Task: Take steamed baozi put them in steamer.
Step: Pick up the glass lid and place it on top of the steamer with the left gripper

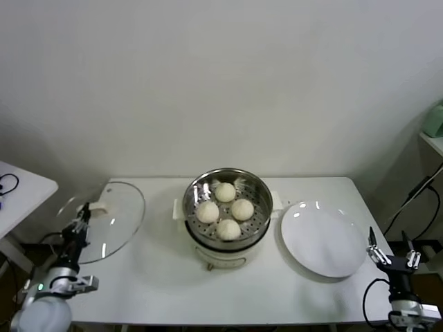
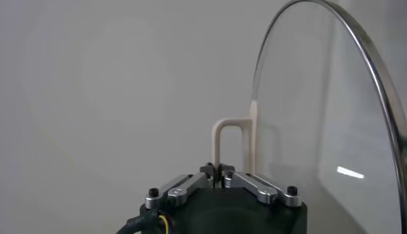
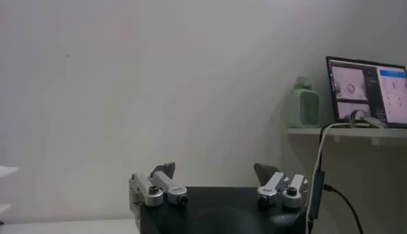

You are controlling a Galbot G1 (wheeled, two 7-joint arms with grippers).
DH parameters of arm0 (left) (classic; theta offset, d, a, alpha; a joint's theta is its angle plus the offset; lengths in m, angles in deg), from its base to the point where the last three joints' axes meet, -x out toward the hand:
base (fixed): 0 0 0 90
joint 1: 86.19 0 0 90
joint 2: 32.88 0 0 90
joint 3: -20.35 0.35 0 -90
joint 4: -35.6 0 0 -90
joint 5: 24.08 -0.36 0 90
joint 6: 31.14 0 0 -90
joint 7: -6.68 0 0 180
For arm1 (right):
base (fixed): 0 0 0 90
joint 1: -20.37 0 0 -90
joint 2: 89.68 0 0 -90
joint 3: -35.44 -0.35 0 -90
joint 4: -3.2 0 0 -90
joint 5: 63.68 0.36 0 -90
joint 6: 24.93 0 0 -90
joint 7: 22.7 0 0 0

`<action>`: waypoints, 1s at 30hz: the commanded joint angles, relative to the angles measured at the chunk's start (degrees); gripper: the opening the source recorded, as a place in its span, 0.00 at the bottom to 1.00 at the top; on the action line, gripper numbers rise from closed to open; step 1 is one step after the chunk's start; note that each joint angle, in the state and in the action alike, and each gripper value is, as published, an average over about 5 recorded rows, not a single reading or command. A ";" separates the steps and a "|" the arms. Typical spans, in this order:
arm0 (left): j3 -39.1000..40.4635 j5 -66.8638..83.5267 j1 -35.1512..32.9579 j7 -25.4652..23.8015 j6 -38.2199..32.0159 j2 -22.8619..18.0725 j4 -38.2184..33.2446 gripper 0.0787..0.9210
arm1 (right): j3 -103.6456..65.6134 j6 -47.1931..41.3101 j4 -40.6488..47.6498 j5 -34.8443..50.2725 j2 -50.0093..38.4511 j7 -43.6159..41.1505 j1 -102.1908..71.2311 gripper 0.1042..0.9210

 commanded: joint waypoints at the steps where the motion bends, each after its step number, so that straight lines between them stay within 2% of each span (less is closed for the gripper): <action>1: 8.60 3.58 0.04 -4.55 17.18 9.69 -19.47 0.08 | 0.01 0.20 0.18 -0.04 -0.10 0.00 -0.15 0.88; 6: 17.55 1.75 2.56 -5.42 22.00 13.34 -20.81 0.08 | 0.30 0.60 0.99 -0.35 0.00 0.05 -0.24 0.88; 10: 25.06 -0.76 4.58 -5.54 24.47 13.55 -20.11 0.08 | 0.71 1.08 1.68 -0.47 0.18 0.11 -0.41 0.88; 16: 34.08 -7.80 7.72 -5.43 25.01 7.88 -18.15 0.08 | 0.98 1.63 2.46 -0.59 0.77 0.14 -0.51 0.88; 24: 42.92 -15.63 8.37 -5.80 24.59 0.21 -14.41 0.08 | 0.94 2.26 3.43 0.18 0.58 0.24 -0.47 0.88; 30: 47.56 -16.55 9.74 -9.65 27.09 -2.29 -12.91 0.08 | 1.53 2.49 4.13 0.85 0.14 0.17 -0.23 0.88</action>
